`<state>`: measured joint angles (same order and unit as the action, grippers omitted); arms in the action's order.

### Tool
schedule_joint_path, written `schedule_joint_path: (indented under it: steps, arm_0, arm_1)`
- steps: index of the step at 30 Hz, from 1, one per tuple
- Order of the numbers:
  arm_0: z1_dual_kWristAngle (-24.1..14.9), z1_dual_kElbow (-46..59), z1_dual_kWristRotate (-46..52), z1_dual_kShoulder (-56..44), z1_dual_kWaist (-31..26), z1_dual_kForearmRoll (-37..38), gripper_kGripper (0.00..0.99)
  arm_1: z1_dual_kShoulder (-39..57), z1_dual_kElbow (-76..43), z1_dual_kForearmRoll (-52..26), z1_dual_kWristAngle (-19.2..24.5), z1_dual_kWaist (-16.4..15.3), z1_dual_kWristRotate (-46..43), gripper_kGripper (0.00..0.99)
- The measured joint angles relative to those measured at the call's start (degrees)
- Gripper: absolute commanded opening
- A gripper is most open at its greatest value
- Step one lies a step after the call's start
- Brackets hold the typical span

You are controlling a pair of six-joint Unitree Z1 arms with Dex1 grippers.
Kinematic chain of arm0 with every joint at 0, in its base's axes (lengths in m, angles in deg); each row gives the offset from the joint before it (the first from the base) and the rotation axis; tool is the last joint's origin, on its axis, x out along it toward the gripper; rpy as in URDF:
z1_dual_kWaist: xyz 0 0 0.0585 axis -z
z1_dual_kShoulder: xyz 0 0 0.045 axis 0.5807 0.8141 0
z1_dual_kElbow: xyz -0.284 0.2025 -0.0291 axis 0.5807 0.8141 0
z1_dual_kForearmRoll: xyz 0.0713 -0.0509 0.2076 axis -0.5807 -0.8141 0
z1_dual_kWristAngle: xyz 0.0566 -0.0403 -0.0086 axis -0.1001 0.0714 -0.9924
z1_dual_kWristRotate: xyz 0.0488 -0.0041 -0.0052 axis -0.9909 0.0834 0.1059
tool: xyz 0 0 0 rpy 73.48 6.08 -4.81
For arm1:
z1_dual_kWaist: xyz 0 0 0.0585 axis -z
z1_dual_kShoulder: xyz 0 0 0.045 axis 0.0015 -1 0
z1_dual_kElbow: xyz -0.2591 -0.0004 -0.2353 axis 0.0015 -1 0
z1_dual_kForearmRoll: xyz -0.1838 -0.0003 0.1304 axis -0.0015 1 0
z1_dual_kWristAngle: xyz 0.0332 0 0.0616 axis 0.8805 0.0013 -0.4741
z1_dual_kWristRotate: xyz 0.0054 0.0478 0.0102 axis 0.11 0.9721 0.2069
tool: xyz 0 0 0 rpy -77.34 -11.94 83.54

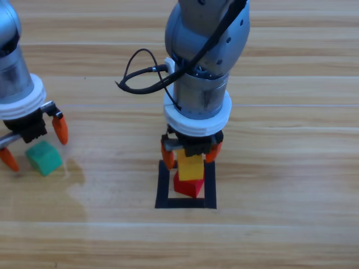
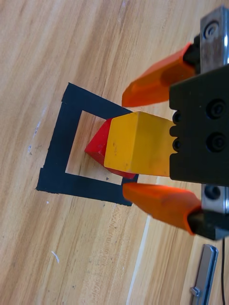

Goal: Stack the blocks in the rectangular block: red at the bottom, yellow in the middle, green on top

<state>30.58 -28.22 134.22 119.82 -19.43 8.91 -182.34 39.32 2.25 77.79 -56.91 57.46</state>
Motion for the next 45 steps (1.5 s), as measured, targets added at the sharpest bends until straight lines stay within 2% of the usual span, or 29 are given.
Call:
schedule_joint_path:
  steps: [5,9,13,15,17,18,19,20,21,23,24,25,29,33,37,38,41,44,45]
  arm_0:
    - [-0.08,0.11,-0.49,0.34,0.0,0.14,0.96]
    - [-0.08,0.11,-0.49,0.38,0.0,0.54,0.96]
    - [-0.08,0.19,-0.5,0.58,0.02,1.38,0.963]
    - [-0.08,0.61,-0.51,0.76,0.01,2.18,0.966]
    - [-0.08,1.26,-0.52,0.98,0.05,2.74,0.957]
    - [-0.08,1.52,-0.6,1.1,0.03,2.74,0.939]
    - [-0.08,1.67,-0.68,1.23,0.05,2.87,0.927]
    - [-0.08,1.7,-0.71,1.28,0.05,3.18,0.91]
    - [-0.08,1.9,-0.72,1.3,0.04,3.73,0.888]
    - [-0.08,2.44,-0.72,1.31,0.05,4.68,0.833]
    - [-0.08,2.69,-0.73,1.35,0.05,5.09,0.793]
    - [-0.08,3.0,-0.86,1.41,0.05,5.49,0.742]
    - [-0.08,4.47,-2.04,1.34,0.04,7.17,0.595]
    - [-0.08,5.18,-3.23,1.06,0.01,7.78,0.492]
    - [-0.08,5.18,-5.43,0.99,0.01,7.81,0.268]
    - [-0.08,5.16,-6.57,0.93,0.06,7.75,0.238]
    - [-0.07,3.18,-13.1,0.91,0.47,5.47,0.198]
    - [1.77,-4.56,-24.87,0.88,1.77,0.17,0.195]
    - [1.94,-7.49,-27.38,0.88,2.54,-1.9,0.167]
  arm_1:
    - [0.01,1.58,1.02,1.19,0.0,0.0,0.99]
    - [0.44,1.56,1.02,3.73,0.0,0.03,0.99]
    - [5.94,-2.44,-0.11,7.94,-0.11,-0.17,0.99]
    - [12.36,-10.03,-5.76,8.09,-0.13,-1.86,0.99]
    - [20.85,-22.06,-17.05,7.86,-0.21,-5.48,0.989]
    - [25.85,-29.5,-24.07,6.92,-0.21,-7.58,0.989]
    - [32.82,-41.02,-36.01,3.09,-0.11,-11.71,0.989]
    - [36.94,-48.24,-43.4,-1.07,0.22,-15.29,0.989]
    - [41.94,-56.21,-50.72,-8.77,1.13,-20.77,0.989]
    - [46.52,-61.31,-53.75,-19.29,3.28,-27.62,0.99]
    - [47.9,-61.57,-53.8,-23.37,4.72,-31.87,0.99]
    - [48.79,-61.57,-53.6,-25.7,6.53,-37.07,0.99]
    - [50.69,-62.43,-48.39,-25.0,11.52,-49.54,0.989]
    - [49.09,-63.07,-43.13,-24.96,12.59,-56.73,0.99]
    - [45.17,-61.52,-39.56,-24.96,13.36,-59.71,0.99]
    - [44.65,-61.48,-39.56,-24.96,13.66,-59.94,0.99]
    - [44.39,-61.46,-39.55,-25.55,15.12,-60.58,0.99]
    - [44.4,-61.47,-39.5,-29.72,17.87,-63.56,0.99]
    - [44.4,-61.58,-39.29,-30.97,18.98,-64.24,0.99]
